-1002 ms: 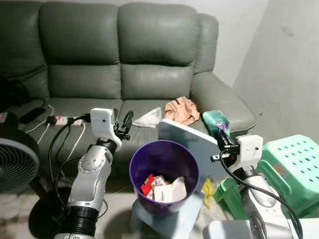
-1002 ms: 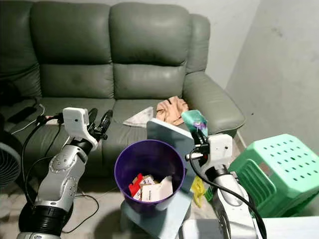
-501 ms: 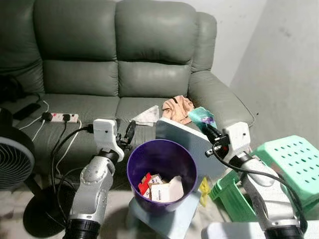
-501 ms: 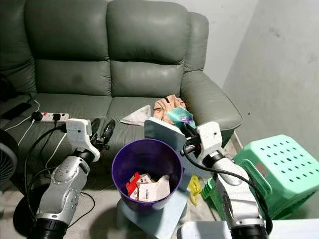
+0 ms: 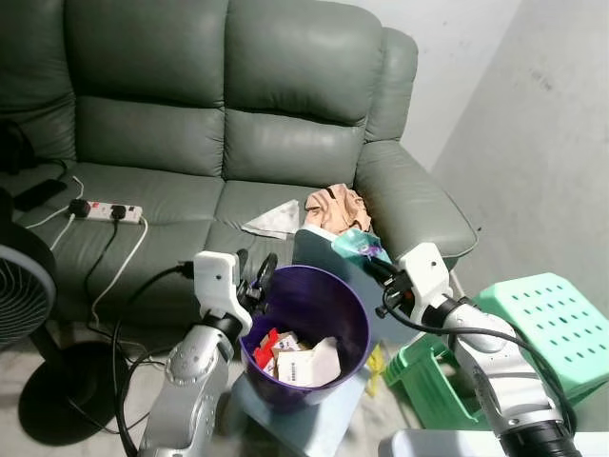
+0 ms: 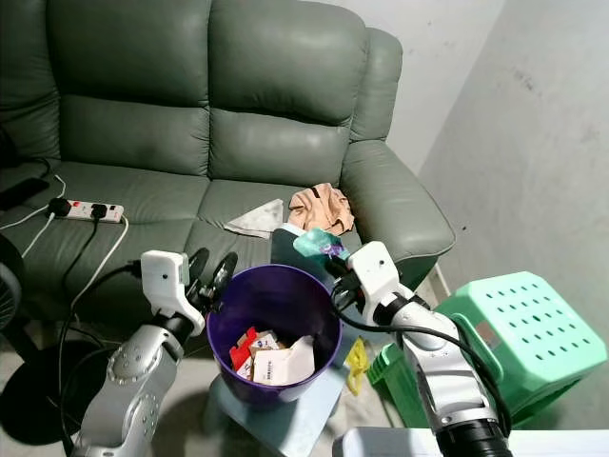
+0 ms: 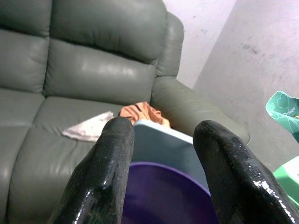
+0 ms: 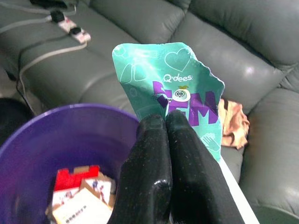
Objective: Picking trash to rubbish bin
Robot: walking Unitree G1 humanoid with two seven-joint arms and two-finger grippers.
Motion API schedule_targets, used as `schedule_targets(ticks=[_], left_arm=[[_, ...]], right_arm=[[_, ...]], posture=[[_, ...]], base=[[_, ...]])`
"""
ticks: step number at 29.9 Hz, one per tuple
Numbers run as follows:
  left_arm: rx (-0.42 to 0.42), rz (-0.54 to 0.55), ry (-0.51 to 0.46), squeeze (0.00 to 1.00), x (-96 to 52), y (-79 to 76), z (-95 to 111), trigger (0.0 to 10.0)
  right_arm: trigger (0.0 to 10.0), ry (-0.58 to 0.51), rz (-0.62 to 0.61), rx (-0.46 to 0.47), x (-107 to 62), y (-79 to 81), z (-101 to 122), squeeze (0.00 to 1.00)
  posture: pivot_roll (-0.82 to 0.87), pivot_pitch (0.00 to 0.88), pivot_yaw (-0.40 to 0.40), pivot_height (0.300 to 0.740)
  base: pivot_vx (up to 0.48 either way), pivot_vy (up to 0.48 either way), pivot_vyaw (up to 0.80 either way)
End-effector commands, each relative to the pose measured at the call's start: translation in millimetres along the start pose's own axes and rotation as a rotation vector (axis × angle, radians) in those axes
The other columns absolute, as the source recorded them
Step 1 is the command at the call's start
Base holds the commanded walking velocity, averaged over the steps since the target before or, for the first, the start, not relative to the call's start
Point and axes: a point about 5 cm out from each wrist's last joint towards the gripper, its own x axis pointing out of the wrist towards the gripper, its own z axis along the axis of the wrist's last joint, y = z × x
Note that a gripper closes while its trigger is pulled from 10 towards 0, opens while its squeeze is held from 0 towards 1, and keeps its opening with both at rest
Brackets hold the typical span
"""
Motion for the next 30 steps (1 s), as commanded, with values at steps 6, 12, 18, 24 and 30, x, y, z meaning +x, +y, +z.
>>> schedule_targets(ticks=[6, 12, 18, 24, 30], left_arm=[[-0.045, -0.013, 0.007, 0.00, -12.3, -21.6, -1, 10.0], [-0.082, -0.055, 0.061, 0.00, -29.1, -47.6, -14, 10.0], [-0.083, -0.134, 0.126, 0.00, -41.5, -75.2, -25, 10.0], [-0.088, -0.184, 0.145, 0.00, -47.1, -93.5, -26, 10.0], [-0.093, -0.199, 0.140, 0.00, -47.6, -101.8, -23, 10.0]], right_arm=[[10.0, 0.110, 0.003, -0.019, -7.0, -5.2, -14, 0.00], [10.0, 0.126, 0.055, -0.039, -3.1, -2.6, -11, 0.00], [10.0, 0.120, 0.121, -0.040, 4.3, 3.3, -5, 0.00], [10.0, 0.129, 0.217, -0.040, 9.4, 16.1, -3, 0.00], [10.0, 0.135, 0.261, -0.037, 10.2, 31.7, -7, 0.00]], posture=[[-0.02, 0.053, -0.240, 0.740], [-0.03, 0.108, -0.275, 0.740], [-0.03, 0.143, -0.293, 0.740], [-0.03, 0.156, -0.300, 0.740], [-0.03, 0.160, -0.301, 0.740]], base=[[0.000, 0.000, 0.00], [0.000, 0.000, 0.00], [0.000, 0.000, 0.00], [0.000, 0.000, 0.00], [0.000, 0.000, 0.00]])
